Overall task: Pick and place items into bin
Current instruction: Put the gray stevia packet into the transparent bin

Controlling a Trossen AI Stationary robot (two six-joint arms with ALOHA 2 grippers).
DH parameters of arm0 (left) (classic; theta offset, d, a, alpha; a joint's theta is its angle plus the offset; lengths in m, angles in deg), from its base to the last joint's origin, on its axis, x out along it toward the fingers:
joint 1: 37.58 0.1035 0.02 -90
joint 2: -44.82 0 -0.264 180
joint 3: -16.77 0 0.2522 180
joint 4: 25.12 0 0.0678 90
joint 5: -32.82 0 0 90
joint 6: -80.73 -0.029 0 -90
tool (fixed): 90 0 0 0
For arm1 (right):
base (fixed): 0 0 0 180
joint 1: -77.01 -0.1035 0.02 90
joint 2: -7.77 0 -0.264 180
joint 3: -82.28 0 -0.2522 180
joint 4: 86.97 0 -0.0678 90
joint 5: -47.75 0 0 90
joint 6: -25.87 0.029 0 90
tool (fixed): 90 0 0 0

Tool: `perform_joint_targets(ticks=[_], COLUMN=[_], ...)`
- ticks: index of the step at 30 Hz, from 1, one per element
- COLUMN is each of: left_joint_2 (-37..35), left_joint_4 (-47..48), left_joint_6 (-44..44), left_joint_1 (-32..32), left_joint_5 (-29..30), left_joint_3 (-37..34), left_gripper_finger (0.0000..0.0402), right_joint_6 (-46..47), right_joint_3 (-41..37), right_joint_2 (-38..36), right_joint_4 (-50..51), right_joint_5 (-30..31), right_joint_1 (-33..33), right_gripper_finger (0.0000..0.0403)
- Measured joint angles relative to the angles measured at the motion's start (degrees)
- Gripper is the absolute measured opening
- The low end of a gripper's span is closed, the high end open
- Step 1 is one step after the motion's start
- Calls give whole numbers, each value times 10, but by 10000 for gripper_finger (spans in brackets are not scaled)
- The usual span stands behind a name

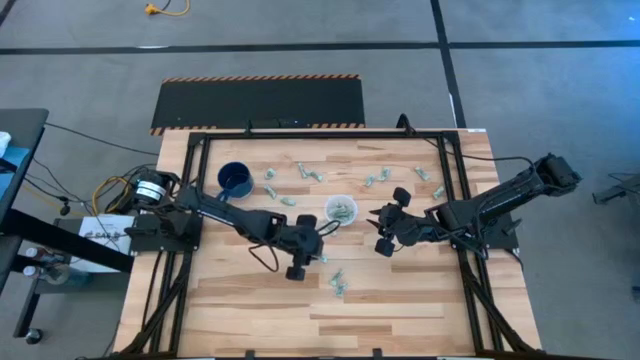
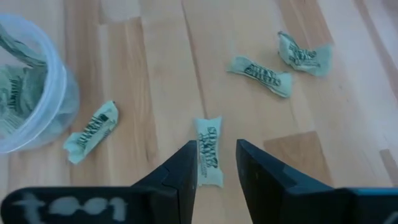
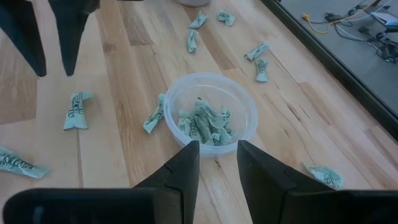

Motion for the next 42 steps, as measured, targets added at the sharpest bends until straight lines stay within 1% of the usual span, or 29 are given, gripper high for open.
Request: perform_joint_targets(ticks=[5, 10, 16, 20, 23, 26, 30, 39, 42], left_joint_2=[0, 0, 0, 0, 13, 40, 66, 67, 73], left_joint_4=[-57, -102, -105, -109, -114, -139, -141, -143, -141], left_joint_6=[1, 8, 22, 28, 32, 34, 34, 35, 36], left_joint_1=[0, 1, 1, 1, 1, 1, 1, 1, 1], left_joint_5=[1, 3, 6, 6, 8, 8, 3, 6, 30], left_joint_3=[-38, -66, -73, -73, -73, -71, -67, -66, -66], left_gripper_finger=[116, 140, 171, 183, 185, 186, 186, 185, 181], right_joint_6=[0, 0, 0, 0, 0, 0, 1, 0, 1], right_joint_3=[0, 0, 0, 0, 0, 0, 0, 0, 0], right_joint_2=[0, 0, 0, 0, 0, 0, 0, 0, 0], right_joint_4=[0, 0, 0, 0, 0, 4, 4, 4, 4], right_joint_5=[0, 0, 0, 0, 0, 0, 0, 1, 1], right_joint_1=[0, 0, 0, 0, 0, 0, 0, 0, 0], right_gripper_finger=[102, 102, 102, 102, 102, 102, 102, 102, 102])
